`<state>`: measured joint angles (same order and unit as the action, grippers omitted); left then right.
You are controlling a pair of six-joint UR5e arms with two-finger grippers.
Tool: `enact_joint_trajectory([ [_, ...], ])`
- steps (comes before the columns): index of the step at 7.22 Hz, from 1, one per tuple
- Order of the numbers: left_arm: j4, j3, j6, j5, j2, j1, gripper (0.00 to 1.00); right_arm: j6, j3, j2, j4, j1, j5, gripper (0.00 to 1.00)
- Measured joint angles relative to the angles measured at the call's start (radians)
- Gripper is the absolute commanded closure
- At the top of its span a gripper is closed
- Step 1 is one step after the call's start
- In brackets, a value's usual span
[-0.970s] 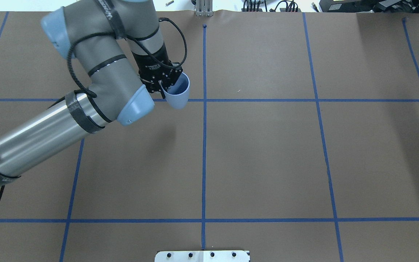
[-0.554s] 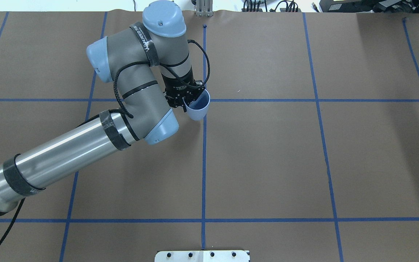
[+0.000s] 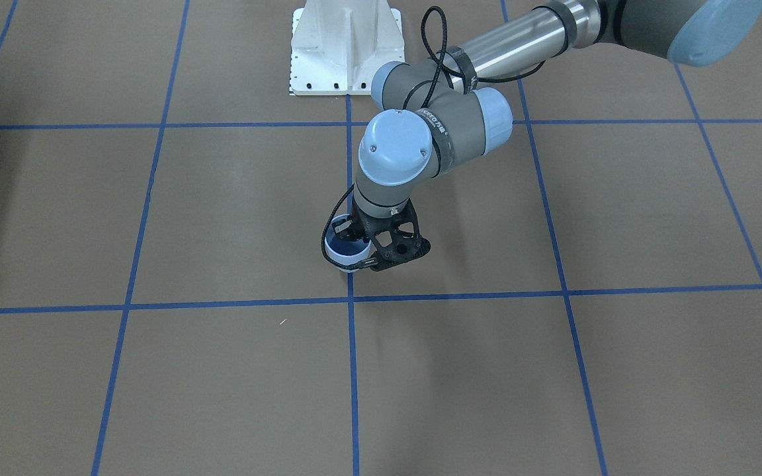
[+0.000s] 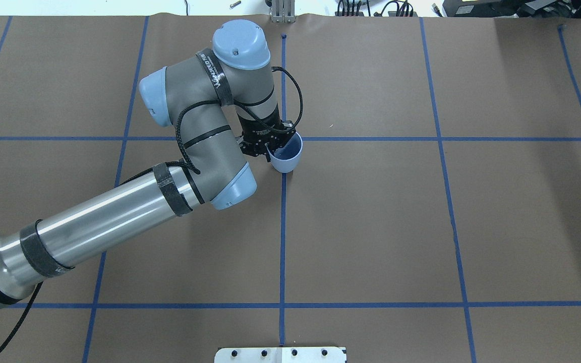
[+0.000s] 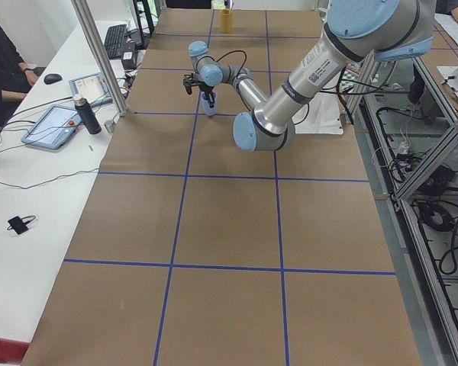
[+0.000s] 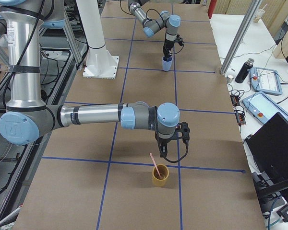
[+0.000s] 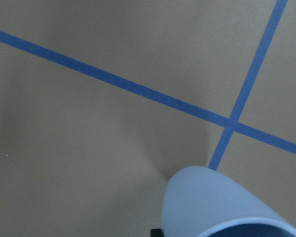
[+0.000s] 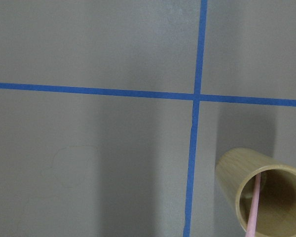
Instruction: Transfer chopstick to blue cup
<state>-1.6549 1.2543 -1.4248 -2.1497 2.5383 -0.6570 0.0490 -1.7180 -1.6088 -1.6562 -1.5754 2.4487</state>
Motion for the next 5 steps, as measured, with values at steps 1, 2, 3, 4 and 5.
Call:
enact_joint_trajectory([
  [1,-0.009,-0.006,0.003,0.005,0.001,0.001,0.02,0.000,0.000,0.000,0.000,0.000,0.000,0.00],
  [2,-0.009,-0.002,0.006,0.017,0.002,0.001,0.02,0.000,0.000,0.000,0.001,0.000,-0.001,0.00],
  [3,-0.003,0.016,0.005,0.032,0.002,-0.002,0.02,0.001,0.000,0.001,0.000,0.000,-0.003,0.00],
  [4,0.022,0.052,0.004,0.033,0.001,-0.017,0.02,0.005,0.000,0.002,0.000,-0.001,-0.007,0.00],
  [5,0.083,0.112,0.008,0.014,0.000,-0.051,0.02,0.017,-0.001,0.004,0.000,-0.004,-0.010,0.00],
])
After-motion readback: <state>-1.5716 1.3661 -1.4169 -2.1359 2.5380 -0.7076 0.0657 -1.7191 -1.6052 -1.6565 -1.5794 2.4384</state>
